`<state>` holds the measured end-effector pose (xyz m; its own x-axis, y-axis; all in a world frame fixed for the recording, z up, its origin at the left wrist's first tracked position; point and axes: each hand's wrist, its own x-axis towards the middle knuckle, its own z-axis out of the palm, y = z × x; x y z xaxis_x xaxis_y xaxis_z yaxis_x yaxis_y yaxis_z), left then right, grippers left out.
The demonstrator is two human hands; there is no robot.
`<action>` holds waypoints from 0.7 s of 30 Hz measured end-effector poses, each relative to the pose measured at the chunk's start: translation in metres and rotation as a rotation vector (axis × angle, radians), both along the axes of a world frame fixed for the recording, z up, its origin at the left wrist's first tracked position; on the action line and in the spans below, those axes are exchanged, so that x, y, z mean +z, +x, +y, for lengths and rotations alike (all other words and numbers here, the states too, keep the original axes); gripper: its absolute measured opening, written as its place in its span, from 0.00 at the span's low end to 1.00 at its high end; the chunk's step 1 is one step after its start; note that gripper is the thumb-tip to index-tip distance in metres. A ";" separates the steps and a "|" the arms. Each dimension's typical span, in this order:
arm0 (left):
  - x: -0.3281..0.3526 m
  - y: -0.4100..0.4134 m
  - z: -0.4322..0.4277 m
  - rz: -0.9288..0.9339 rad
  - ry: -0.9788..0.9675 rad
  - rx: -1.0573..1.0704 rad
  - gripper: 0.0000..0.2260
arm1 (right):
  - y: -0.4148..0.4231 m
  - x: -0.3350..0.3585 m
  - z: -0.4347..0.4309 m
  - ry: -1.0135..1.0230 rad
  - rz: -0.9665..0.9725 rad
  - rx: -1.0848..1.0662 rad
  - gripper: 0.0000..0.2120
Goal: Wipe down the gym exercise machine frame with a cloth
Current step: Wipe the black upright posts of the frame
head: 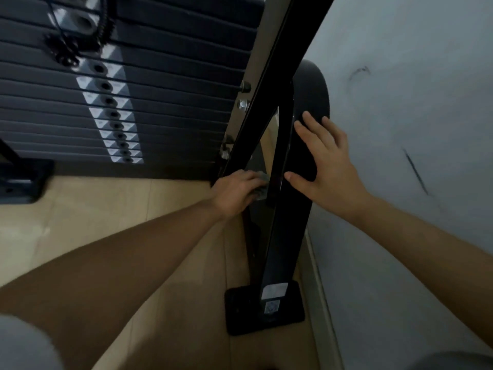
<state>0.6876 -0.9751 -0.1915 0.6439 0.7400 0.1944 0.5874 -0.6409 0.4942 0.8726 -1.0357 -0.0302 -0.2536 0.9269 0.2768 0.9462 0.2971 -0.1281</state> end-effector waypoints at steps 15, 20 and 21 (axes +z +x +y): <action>-0.034 -0.002 0.020 0.336 -0.072 -0.050 0.21 | -0.006 -0.017 0.001 -0.003 -0.110 -0.013 0.55; -0.040 -0.023 -0.009 0.367 0.115 -0.288 0.21 | -0.005 -0.018 0.002 0.011 -0.106 -0.010 0.54; -0.042 -0.028 -0.017 0.355 0.157 -0.332 0.22 | -0.005 -0.018 0.003 0.018 -0.106 -0.007 0.54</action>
<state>0.6596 -0.9923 -0.2335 0.8858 0.4640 0.0133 0.4539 -0.8718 0.1844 0.8675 -1.0329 -0.0486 -0.2756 0.9239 0.2654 0.9563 0.2917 -0.0223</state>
